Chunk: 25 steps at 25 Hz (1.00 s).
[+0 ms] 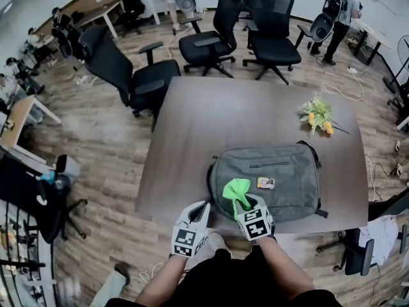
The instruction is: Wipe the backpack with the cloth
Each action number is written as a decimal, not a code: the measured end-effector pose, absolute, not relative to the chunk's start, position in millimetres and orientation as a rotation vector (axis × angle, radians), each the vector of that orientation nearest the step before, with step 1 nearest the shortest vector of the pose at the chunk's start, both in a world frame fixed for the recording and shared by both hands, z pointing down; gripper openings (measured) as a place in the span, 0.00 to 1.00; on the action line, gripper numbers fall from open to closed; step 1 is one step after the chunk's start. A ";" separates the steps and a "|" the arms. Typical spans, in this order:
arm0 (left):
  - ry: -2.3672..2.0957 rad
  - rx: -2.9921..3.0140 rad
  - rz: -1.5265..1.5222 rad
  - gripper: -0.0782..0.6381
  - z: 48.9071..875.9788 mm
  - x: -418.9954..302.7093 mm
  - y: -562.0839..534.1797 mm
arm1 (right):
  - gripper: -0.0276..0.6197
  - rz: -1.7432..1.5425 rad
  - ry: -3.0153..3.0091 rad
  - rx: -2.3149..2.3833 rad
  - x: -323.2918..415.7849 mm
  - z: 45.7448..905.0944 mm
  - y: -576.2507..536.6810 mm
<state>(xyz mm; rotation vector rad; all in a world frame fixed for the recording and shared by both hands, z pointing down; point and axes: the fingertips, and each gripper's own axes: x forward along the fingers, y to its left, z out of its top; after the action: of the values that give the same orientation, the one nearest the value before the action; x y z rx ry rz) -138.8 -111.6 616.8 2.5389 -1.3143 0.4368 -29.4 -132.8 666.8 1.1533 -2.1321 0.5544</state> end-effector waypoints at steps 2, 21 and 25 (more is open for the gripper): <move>-1.296 2.543 0.448 0.13 617.7 -135.8 -110.6 | 0.21 0.537 -2.105 1.190 -14.1 664.6 -134.1; -1.143 2.644 0.431 0.13 609.8 -79.8 -131.6 | 0.21 0.480 -1.814 1.423 129.4 654.0 -126.8; -1.109 2.665 0.423 0.13 608.0 -61.0 -136.0 | 0.21 0.486 -1.776 1.504 167.4 647.3 -123.2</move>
<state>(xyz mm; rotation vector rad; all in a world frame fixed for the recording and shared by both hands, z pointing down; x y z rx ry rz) -61.0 -136.0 608.0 2.6650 -1.1094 0.4228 167.4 -123.2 647.3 1.5040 -1.7759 0.4862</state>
